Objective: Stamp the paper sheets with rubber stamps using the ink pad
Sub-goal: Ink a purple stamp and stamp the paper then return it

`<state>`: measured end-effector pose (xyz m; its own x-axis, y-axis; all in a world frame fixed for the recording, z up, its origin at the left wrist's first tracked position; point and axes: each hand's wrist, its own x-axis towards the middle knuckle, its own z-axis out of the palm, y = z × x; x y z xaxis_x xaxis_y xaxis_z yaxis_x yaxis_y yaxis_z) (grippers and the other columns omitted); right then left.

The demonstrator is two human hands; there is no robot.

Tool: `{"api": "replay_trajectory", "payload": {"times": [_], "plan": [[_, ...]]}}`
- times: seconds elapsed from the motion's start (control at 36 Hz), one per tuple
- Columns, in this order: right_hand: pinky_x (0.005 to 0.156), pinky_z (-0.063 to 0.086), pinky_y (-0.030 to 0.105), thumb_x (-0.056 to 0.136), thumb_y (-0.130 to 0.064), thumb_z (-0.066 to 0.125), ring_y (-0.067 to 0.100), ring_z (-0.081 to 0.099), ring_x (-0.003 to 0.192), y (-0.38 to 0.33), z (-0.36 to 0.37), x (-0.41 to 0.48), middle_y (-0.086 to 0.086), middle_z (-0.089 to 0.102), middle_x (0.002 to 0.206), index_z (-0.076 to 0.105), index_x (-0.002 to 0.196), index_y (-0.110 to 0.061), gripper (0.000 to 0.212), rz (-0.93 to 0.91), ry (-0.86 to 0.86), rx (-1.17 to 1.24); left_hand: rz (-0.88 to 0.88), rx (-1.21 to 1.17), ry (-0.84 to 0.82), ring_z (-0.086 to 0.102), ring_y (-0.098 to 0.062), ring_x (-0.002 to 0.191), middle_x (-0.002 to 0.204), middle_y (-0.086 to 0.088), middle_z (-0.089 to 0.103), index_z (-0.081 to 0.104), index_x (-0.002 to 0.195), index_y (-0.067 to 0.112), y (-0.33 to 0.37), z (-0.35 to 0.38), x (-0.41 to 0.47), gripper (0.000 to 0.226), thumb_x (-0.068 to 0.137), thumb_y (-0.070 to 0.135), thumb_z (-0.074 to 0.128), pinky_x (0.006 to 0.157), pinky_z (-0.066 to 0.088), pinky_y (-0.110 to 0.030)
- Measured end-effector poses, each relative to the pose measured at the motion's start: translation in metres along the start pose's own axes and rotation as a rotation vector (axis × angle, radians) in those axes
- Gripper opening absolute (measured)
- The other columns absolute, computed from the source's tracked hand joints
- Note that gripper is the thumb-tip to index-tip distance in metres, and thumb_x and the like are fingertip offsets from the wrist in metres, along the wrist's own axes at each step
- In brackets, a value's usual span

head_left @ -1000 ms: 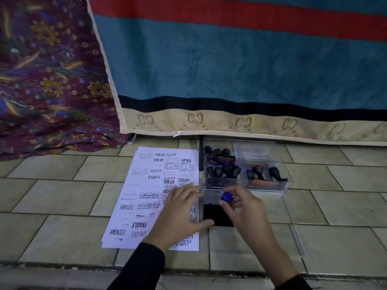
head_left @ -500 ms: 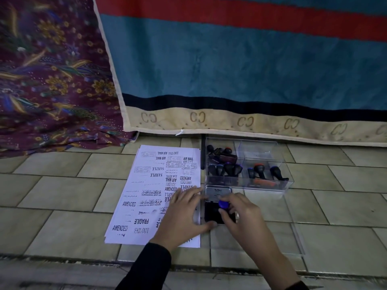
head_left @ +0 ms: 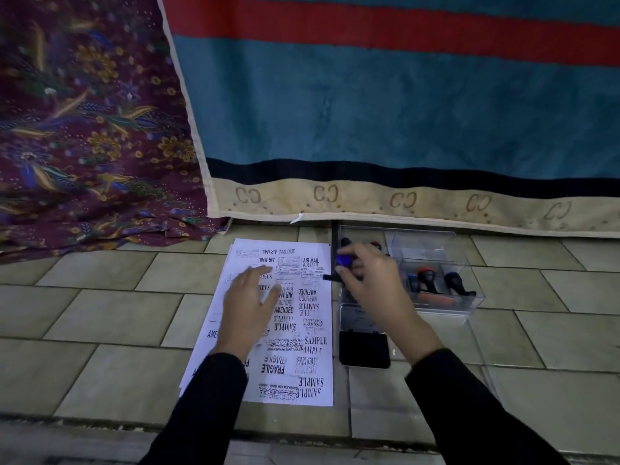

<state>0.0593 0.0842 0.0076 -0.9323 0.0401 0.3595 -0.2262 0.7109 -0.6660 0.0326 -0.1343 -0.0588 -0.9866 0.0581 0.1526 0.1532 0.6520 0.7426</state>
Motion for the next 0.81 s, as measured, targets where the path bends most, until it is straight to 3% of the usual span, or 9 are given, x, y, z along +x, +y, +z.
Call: {"api": "replay_trajectory", "payload": {"times": [0.08,0.19,0.39,0.61,0.81], "plan": [[0.076,0.055,0.037,0.083,-0.009,0.065,0.019,0.062,0.077,0.004,0.018,0.032,0.006,0.060,0.093,0.062,0.101,-0.010,0.018,0.002,-0.032,-0.022,0.049,0.271,0.042,0.035,-0.026,0.135,0.138,-0.005,0.050,0.053,0.125,0.018,-0.019,0.002,0.017,0.036,0.092,0.033,0.055,0.110,0.026,-0.047],[0.078,0.052,0.032,0.085,-0.007,0.061,0.019,0.059,0.079,0.008,0.042,0.061,0.007,0.059,0.096,0.061,0.099,-0.009,0.015,-0.016,-0.063,-0.083,0.049,0.387,0.021,0.026,-0.020,0.140,0.147,0.000,0.041,0.051,0.127,0.022,-0.030,0.010,0.018,0.036,0.094,0.036,0.050,0.114,0.012,-0.047],[0.079,0.051,0.035,0.087,-0.003,0.055,0.023,0.057,0.086,0.013,0.066,0.086,0.011,0.059,0.101,0.060,0.099,-0.007,0.014,-0.007,-0.125,-0.134,0.074,0.398,0.053,0.029,-0.017,0.138,0.146,0.003,0.041,0.051,0.126,0.024,-0.036,0.013,0.018,0.035,0.094,0.036,0.048,0.115,0.010,-0.046],[0.080,0.050,0.038,0.087,-0.006,0.057,0.026,0.057,0.088,0.020,0.077,0.092,0.013,0.058,0.104,0.060,0.102,-0.008,0.015,-0.003,-0.170,-0.162,0.079,0.419,0.067,0.033,-0.016,0.134,0.142,0.006,0.044,0.051,0.122,0.028,-0.039,0.014,0.019,0.052,0.084,0.051,0.026,0.115,0.014,-0.046],[0.071,0.049,0.036,0.086,-0.004,0.056,0.025,0.055,0.077,0.022,0.081,0.089,0.012,0.057,0.096,0.057,0.093,-0.007,0.008,-0.046,-0.173,-0.170,0.071,0.413,0.061,0.032,-0.014,0.136,0.142,0.006,0.044,0.052,0.121,0.028,-0.039,0.015,0.019,0.051,0.083,0.051,0.026,0.116,0.012,-0.045]]}}
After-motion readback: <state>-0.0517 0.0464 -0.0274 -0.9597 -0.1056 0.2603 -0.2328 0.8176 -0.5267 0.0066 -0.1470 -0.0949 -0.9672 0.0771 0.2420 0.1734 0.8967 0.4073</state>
